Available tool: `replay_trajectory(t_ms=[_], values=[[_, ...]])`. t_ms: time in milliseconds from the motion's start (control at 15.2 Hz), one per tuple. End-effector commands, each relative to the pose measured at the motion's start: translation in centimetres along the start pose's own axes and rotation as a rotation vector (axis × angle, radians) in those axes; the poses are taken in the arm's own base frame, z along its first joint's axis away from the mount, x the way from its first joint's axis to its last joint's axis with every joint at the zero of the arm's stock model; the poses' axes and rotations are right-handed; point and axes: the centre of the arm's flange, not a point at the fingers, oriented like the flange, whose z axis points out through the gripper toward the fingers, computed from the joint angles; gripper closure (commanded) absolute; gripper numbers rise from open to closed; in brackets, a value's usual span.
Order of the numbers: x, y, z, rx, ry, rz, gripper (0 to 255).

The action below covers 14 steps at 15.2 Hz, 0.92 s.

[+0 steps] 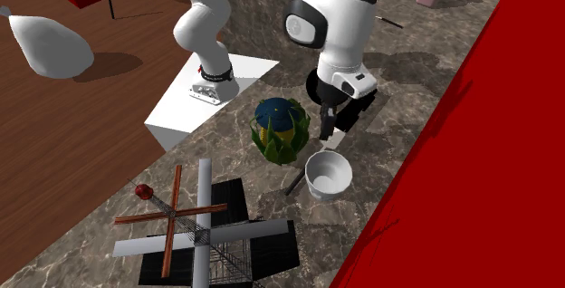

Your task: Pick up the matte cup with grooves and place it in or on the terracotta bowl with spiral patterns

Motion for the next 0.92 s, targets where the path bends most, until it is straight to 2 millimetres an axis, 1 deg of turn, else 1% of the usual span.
replay_trajectory(t_ms=[0, 198, 660, 726, 858], values=[[1.1, 2.0, 1.5, -0.013, 0.003, 0.000, 0], [2.4, 4.5, 3.4, -0.028, 0.008, 0.002, 0], [2.5, 4.6, 7.1, -0.028, 0.008, 0.002, 0], [2.5, 4.7, 7.4, -0.028, 0.008, 0.002, 0], [2.5, 4.7, 7.4, -0.028, 0.008, 0.002, 0]])
